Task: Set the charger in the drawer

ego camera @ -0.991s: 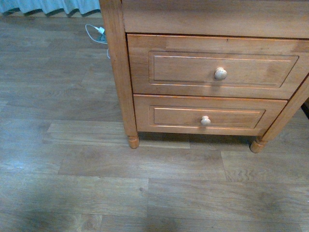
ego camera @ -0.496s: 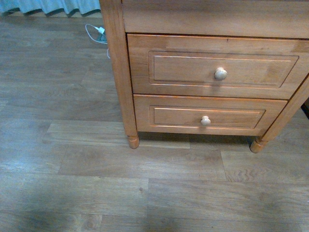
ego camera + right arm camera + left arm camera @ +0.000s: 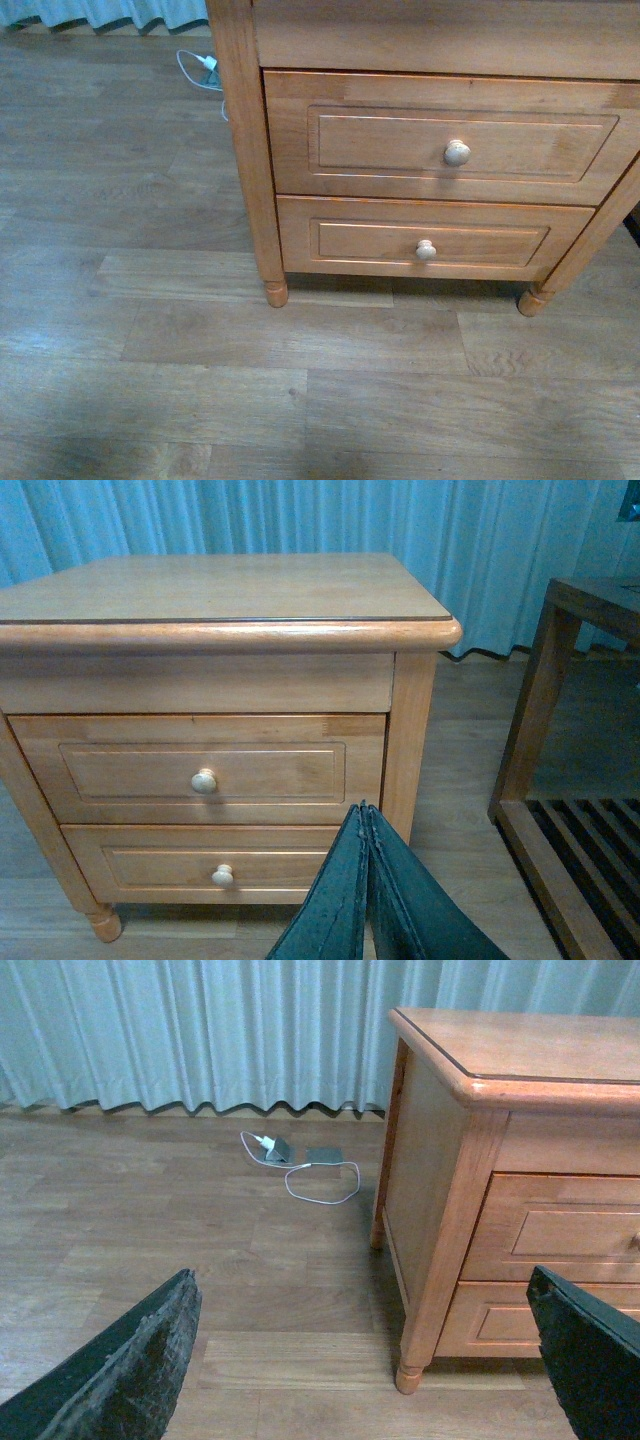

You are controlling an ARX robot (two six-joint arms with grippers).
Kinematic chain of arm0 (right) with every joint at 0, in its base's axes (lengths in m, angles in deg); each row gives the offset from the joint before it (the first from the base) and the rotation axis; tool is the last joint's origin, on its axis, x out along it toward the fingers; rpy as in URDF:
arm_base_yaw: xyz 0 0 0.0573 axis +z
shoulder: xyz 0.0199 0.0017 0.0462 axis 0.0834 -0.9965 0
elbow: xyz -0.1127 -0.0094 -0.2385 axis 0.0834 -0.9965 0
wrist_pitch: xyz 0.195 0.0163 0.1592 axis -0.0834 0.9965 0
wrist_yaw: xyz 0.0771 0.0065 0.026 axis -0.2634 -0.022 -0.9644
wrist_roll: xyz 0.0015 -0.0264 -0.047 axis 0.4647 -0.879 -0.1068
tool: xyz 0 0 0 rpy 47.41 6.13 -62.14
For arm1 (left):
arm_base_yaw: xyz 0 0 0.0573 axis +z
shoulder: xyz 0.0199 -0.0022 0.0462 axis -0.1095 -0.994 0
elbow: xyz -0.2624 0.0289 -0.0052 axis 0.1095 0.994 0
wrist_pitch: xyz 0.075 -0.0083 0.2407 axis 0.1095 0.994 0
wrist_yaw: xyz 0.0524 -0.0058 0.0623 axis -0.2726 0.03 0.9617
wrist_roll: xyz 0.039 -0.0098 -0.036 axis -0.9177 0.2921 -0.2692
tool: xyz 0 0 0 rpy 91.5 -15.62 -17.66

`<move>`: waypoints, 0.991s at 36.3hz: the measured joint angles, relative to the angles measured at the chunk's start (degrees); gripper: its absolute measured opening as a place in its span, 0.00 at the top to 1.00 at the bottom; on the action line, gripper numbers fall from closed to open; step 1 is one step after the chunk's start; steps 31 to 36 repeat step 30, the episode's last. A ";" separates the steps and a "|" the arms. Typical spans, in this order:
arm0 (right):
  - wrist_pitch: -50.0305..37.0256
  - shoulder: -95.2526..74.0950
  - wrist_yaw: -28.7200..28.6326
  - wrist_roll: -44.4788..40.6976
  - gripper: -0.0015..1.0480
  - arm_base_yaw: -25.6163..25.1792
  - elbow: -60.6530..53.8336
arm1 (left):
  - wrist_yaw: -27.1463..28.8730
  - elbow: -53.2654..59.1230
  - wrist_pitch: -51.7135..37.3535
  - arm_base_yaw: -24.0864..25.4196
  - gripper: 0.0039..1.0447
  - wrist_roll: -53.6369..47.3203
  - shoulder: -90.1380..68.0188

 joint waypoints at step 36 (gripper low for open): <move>0.04 0.07 0.00 -0.07 0.27 0.00 0.00 | 0.00 0.00 0.00 0.00 0.06 0.00 0.00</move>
